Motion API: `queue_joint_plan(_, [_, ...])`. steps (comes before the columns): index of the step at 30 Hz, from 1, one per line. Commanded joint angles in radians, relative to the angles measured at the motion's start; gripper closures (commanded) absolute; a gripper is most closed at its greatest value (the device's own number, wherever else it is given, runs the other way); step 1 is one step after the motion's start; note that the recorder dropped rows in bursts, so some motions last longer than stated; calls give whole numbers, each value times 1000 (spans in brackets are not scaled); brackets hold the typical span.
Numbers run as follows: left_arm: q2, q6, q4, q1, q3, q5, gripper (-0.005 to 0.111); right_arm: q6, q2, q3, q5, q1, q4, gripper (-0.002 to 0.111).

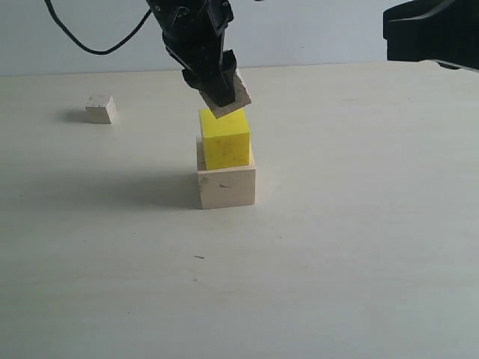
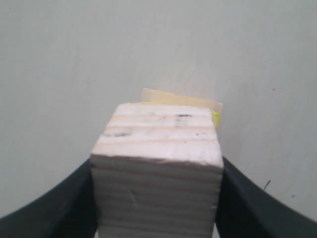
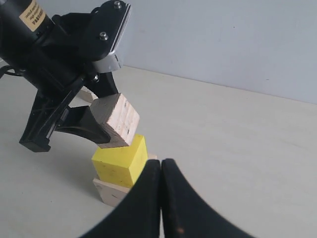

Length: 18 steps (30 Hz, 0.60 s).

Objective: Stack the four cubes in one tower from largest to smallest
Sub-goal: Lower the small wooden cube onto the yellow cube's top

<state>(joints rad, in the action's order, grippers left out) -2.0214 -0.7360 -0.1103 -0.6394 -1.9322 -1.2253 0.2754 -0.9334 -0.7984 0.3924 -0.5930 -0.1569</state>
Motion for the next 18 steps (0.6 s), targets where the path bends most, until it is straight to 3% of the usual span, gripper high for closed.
queue_joint_plan(1, [0, 12, -3, -2, -10, 4, 107, -5, 1, 4, -5, 1, -1, 108])
queue_joint_plan(18, [-1, 9, -10, -2, -10, 4, 107, -5, 1, 4, -5, 1, -1, 108])
